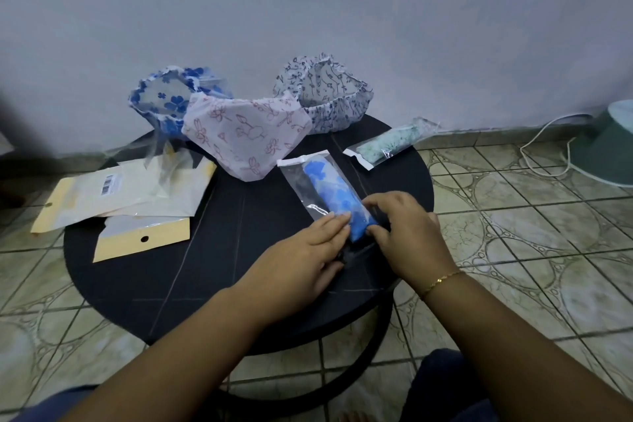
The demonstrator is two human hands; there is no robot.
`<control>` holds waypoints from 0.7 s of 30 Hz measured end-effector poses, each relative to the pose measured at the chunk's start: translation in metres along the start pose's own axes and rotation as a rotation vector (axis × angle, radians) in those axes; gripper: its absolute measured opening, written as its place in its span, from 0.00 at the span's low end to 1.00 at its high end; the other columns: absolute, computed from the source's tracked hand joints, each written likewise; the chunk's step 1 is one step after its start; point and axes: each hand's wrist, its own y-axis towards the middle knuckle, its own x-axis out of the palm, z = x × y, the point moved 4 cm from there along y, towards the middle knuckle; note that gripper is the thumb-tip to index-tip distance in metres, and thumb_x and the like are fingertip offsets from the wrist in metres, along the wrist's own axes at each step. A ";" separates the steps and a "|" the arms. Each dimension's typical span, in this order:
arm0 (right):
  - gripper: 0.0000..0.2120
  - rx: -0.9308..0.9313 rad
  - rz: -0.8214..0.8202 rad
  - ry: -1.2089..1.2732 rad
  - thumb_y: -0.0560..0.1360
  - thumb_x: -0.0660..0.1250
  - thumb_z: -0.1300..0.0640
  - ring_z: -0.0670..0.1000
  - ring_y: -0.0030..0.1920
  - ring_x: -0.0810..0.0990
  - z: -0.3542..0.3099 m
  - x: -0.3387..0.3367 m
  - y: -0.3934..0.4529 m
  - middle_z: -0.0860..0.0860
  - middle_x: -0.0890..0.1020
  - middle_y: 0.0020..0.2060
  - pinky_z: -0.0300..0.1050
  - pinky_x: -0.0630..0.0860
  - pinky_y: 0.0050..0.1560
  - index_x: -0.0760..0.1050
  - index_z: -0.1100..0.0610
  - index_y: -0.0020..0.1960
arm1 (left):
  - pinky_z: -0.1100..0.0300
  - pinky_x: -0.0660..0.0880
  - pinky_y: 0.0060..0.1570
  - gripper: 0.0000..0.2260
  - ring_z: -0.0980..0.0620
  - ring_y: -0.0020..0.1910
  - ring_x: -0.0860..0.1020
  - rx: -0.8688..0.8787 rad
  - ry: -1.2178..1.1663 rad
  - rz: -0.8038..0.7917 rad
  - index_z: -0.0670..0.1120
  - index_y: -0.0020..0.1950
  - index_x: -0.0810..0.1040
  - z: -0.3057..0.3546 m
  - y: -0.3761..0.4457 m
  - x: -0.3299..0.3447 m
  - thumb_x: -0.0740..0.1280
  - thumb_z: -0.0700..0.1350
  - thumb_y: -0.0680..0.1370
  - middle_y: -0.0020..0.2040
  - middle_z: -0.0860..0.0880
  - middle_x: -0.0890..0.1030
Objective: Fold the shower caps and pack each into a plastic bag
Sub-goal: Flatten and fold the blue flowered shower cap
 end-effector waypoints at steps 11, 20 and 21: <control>0.13 0.220 -0.133 0.474 0.73 0.65 0.62 0.46 0.50 0.79 0.005 0.000 0.001 0.48 0.82 0.50 0.40 0.74 0.54 0.80 0.52 0.55 | 0.68 0.66 0.58 0.17 0.63 0.60 0.70 -0.144 -0.237 -0.017 0.54 0.66 0.69 -0.004 -0.002 -0.005 0.54 0.55 0.78 0.64 0.58 0.73; 0.15 0.405 -0.084 0.835 0.70 0.71 0.68 0.45 0.28 0.72 0.011 0.005 0.007 0.51 0.73 0.32 0.39 0.73 0.29 0.74 0.55 0.52 | 0.64 0.69 0.57 0.16 0.62 0.58 0.71 -0.180 -0.248 0.072 0.53 0.61 0.73 0.003 0.014 -0.002 0.59 0.56 0.76 0.61 0.59 0.73; 0.14 0.419 -0.062 0.868 0.70 0.70 0.69 0.44 0.26 0.73 0.012 0.005 0.008 0.51 0.73 0.32 0.38 0.73 0.25 0.74 0.55 0.51 | 0.66 0.68 0.59 0.17 0.61 0.60 0.70 -0.191 -0.240 0.092 0.53 0.61 0.73 0.002 0.016 -0.001 0.59 0.57 0.76 0.63 0.58 0.72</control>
